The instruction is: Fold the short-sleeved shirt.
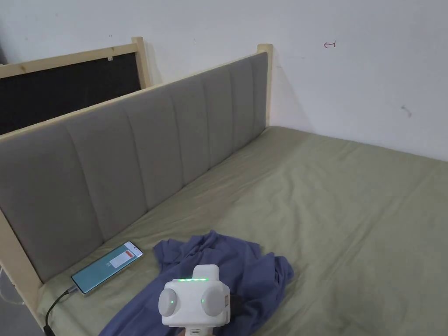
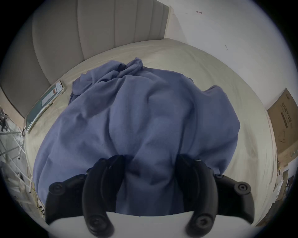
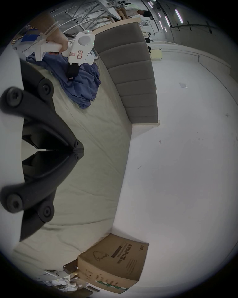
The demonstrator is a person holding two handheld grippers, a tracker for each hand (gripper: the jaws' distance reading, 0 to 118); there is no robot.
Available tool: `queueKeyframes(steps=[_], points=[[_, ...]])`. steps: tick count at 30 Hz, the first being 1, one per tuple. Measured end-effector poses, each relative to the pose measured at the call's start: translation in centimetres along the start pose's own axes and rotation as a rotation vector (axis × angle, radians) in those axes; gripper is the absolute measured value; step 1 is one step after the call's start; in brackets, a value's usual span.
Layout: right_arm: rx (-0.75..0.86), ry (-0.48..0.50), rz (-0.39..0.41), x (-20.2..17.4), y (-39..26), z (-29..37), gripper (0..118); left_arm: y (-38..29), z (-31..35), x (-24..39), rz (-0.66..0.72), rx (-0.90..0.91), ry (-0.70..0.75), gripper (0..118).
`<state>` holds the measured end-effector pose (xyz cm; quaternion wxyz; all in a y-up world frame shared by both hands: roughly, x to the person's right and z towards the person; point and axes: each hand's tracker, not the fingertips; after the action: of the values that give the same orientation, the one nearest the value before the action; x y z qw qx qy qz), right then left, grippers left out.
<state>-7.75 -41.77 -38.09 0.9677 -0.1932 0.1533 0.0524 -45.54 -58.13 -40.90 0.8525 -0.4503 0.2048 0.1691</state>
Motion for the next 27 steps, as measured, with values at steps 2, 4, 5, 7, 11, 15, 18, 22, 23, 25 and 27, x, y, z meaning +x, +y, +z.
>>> queueKeyframes(steps=[2, 4, 5, 7, 11, 15, 18, 22, 23, 25, 27], points=[[-0.008, -0.002, -0.033, 0.5, -0.2, 0.2, 0, 0.2, 0.1, 0.4, -0.021, 0.019, 0.067, 20], [-0.012, -0.005, -0.041, 0.7, 0.0, 1.0, 0, 0.3, -0.6, 0.1, 0.040, -0.032, 0.047, 0], [-0.011, -0.009, -0.041, 0.9, 0.0, 1.4, 0, 0.7, -0.2, 0.2, 0.009, -0.019, 0.059, 0], [-0.001, -0.026, -0.025, 1.5, 0.1, 2.3, 0, 1.6, 0.7, 0.1, 0.018, -0.040, 0.037, 0], [0.015, -0.087, -0.035, 3.6, 0.5, 3.9, 0, 2.4, 4.2, 0.1, 0.189, 0.031, -0.153, 0], [0.032, -0.142, -0.101, 6.3, 1.0, 5.7, 0, 3.7, 8.8, 5.8, 0.054, 0.135, -0.196, 0], [0.055, -0.215, -0.104, 8.4, 1.2, 7.7, 0, 4.6, 11.6, 12.5, -0.067, 0.190, -0.334, 0], [0.081, -0.316, -0.136, 11.7, 1.7, 10.6, 0, 3.7, 16.2, 23.5, -0.221, 0.222, -0.559, 0], [0.090, -0.341, -0.150, 12.6, 1.9, 11.2, 0, 3.1, 17.5, 26.1, -0.285, 0.224, -0.625, 0], [0.106, -0.397, -0.172, 14.4, 2.0, 12.8, 0, 0.9, 20.6, 31.5, -0.406, 0.244, -0.731, 0], [0.117, -0.456, -0.194, 16.5, 1.9, 14.3, 0, -2.1, 23.0, 35.7, -0.497, 0.227, -0.840, 0]])
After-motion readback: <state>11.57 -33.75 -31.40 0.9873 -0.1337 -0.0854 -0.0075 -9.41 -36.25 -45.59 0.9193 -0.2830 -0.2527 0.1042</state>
